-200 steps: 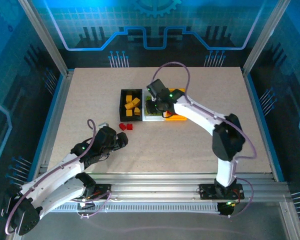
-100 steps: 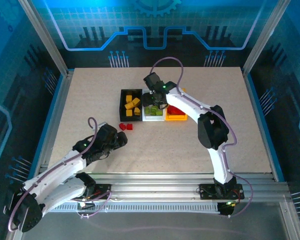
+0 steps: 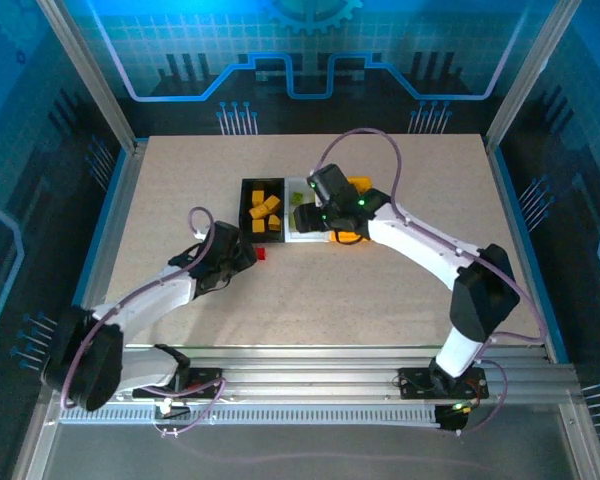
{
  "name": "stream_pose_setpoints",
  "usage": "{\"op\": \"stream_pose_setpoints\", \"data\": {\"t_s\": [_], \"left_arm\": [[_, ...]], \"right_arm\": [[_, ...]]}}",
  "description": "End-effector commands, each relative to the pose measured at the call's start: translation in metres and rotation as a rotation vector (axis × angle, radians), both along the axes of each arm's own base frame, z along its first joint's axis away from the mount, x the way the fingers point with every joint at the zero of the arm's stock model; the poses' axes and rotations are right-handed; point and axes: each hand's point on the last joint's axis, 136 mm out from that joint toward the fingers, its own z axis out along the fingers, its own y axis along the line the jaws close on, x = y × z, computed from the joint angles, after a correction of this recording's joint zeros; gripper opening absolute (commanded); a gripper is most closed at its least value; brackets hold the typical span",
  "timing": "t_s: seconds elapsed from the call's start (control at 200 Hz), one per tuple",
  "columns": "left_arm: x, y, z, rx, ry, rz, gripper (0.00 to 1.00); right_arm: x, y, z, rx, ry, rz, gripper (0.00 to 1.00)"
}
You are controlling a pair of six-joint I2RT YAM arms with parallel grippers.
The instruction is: Sort the legos into containers by color
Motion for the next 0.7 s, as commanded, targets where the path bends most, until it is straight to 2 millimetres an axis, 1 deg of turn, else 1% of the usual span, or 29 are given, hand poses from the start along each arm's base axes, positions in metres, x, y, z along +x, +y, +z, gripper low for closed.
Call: {"op": "stream_pose_setpoints", "data": {"t_s": [0.0, 0.125, 0.21, 0.27, 0.435, 0.54, 0.695], "left_arm": [[0.036, -0.004, 0.012, 0.024, -0.094, -0.003, 0.68], [0.046, 0.001, -0.007, 0.044, -0.057, 0.029, 0.66], [0.052, -0.001, -0.014, 0.012, -0.069, 0.038, 0.64], [0.053, 0.002, -0.018, 0.016, -0.069, 0.054, 0.61], [0.048, 0.015, -0.031, 0.059, -0.036, 0.113, 0.55], [0.044, 0.021, -0.041, 0.081, -0.003, 0.127, 0.48], [0.033, 0.023, -0.055, 0.085, 0.034, 0.122, 0.49]], "right_arm": [[-0.008, -0.005, 0.003, 0.041, -0.009, -0.026, 0.66], [-0.014, -0.013, 0.003, 0.046, -0.012, -0.035, 0.65], [-0.016, -0.017, 0.004, 0.047, -0.014, -0.037, 0.65], [-0.017, -0.018, 0.006, 0.051, -0.019, -0.039, 0.65], [-0.018, -0.023, 0.007, 0.054, -0.021, -0.046, 0.65], [-0.018, -0.024, 0.008, 0.061, -0.026, -0.05, 0.65], [-0.018, -0.027, 0.011, 0.064, -0.031, -0.057, 0.64]]}}
